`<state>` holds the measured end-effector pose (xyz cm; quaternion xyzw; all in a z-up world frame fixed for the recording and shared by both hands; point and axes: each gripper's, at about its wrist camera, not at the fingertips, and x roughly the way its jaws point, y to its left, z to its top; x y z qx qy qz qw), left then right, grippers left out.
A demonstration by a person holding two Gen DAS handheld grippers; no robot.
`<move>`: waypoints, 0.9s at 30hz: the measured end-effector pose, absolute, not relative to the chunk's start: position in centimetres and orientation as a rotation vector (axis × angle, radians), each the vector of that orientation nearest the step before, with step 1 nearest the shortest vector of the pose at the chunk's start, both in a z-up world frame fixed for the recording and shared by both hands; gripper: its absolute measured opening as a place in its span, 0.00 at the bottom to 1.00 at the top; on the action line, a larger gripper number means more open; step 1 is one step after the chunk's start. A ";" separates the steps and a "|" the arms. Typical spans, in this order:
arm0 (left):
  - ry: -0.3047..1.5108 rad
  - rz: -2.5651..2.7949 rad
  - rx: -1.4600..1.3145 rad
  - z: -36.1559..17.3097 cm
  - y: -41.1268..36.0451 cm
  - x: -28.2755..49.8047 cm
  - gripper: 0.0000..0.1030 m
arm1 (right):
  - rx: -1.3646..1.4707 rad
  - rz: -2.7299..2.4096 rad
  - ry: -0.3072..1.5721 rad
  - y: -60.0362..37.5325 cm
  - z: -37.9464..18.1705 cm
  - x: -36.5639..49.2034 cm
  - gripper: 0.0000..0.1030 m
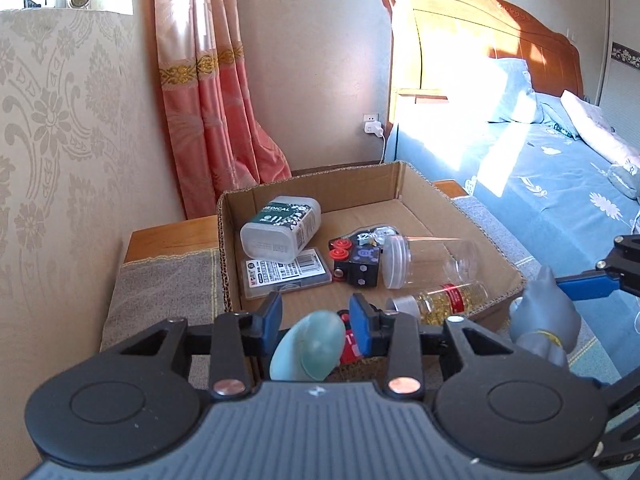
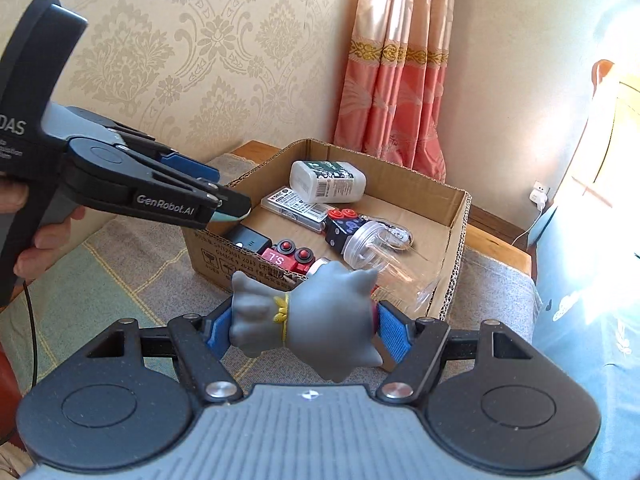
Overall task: Organize rigid objects
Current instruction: 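Lower both held items into the cardboard box and open both grippers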
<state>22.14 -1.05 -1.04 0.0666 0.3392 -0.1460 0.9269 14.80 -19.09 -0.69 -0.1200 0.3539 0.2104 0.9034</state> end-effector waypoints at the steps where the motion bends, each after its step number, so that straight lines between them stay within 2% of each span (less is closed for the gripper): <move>1: 0.700 -0.296 0.133 -1.3 -1.1 22.9 0.35 | -0.232 0.434 0.739 -19.3 -0.7 15.0 0.74; 7: 0.740 -0.256 0.124 -2.9 -1.0 26.1 0.37 | -0.211 0.423 0.752 -19.5 -1.1 15.2 0.74; 9: 0.731 -0.257 0.121 -2.7 -0.8 25.7 0.46 | -0.214 0.422 0.745 -19.5 -0.8 15.1 0.74; 11: 0.716 -0.252 0.106 -2.5 -0.5 24.9 0.77 | -0.223 0.419 0.735 -19.5 -0.4 15.4 0.74; 13: 0.698 -0.247 0.095 -2.1 -0.2 24.1 0.90 | -0.224 0.413 0.729 -19.6 -0.1 15.9 0.74; 22: 0.644 -0.223 0.068 -1.3 0.5 19.9 0.99 | -0.172 0.375 0.762 -20.4 0.7 21.6 0.74; 27: 0.618 -0.203 0.077 -1.1 0.6 17.9 0.99 | -0.155 0.332 0.821 -20.6 0.1 26.5 0.74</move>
